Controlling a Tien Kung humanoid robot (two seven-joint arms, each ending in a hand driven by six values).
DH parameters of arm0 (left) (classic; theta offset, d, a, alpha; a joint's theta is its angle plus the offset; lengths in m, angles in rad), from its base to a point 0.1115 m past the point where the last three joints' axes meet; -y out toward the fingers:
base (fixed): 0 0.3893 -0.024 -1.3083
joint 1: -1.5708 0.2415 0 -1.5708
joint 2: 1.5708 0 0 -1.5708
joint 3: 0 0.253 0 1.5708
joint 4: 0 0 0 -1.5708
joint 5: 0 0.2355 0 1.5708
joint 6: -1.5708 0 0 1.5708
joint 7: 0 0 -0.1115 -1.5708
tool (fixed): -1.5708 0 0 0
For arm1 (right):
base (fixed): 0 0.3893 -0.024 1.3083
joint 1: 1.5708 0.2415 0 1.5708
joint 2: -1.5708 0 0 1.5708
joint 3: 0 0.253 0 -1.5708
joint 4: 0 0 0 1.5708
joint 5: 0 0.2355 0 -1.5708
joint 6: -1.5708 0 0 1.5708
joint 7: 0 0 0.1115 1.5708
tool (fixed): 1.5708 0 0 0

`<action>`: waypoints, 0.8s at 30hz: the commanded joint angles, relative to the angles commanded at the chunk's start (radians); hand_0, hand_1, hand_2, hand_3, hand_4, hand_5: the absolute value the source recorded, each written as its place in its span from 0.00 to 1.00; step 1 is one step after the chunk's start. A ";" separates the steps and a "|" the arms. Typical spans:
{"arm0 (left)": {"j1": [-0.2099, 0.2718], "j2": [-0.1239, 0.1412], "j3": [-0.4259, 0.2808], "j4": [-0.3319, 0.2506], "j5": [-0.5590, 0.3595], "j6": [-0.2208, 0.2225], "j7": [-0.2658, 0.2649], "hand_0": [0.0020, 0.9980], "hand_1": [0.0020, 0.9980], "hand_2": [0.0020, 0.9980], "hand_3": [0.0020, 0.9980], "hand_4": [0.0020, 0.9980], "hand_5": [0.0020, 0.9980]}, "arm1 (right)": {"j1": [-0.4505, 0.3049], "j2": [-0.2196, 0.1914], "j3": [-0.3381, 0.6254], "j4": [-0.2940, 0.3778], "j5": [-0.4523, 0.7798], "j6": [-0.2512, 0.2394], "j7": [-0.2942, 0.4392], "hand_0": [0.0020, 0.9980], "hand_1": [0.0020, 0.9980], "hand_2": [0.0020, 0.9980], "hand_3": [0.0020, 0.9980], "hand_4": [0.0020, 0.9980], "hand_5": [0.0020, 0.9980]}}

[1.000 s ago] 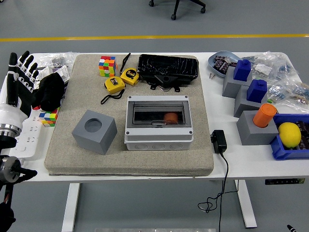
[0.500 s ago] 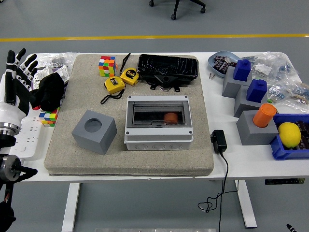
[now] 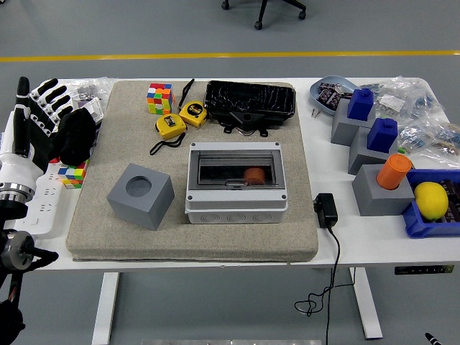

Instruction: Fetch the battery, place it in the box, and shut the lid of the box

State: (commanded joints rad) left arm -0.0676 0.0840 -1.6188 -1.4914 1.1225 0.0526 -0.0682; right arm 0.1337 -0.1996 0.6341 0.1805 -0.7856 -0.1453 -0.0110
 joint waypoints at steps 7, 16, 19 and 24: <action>0.001 0.000 0.005 0.005 0.001 0.005 0.006 0.76 0.79 0.77 0.78 1.00 1.00 | 0.000 -0.001 0.004 0.002 -0.004 -0.002 0.003 0.91 0.83 0.79 0.80 1.00 1.00; -0.001 0.001 0.009 0.004 0.001 0.011 0.002 0.76 0.78 0.77 0.78 1.00 1.00 | -0.001 -0.001 0.003 0.001 -0.003 -0.004 0.003 0.91 0.83 0.79 0.80 1.00 1.00; 0.000 0.001 0.010 0.004 0.000 0.013 0.001 0.76 0.78 0.77 0.78 1.00 1.00 | -0.001 -0.001 0.004 0.001 -0.004 -0.005 0.003 0.91 0.83 0.79 0.80 1.00 1.00; -0.001 0.001 0.011 0.004 0.001 0.015 0.000 0.76 0.78 0.77 0.78 1.00 1.00 | 0.000 -0.001 0.006 0.002 -0.006 -0.006 0.003 0.91 0.83 0.79 0.80 1.00 1.00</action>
State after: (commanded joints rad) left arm -0.0681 0.0850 -1.6076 -1.4878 1.1233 0.0680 -0.0687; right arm 0.1339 -0.2004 0.6399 0.1823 -0.7919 -0.1508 -0.0084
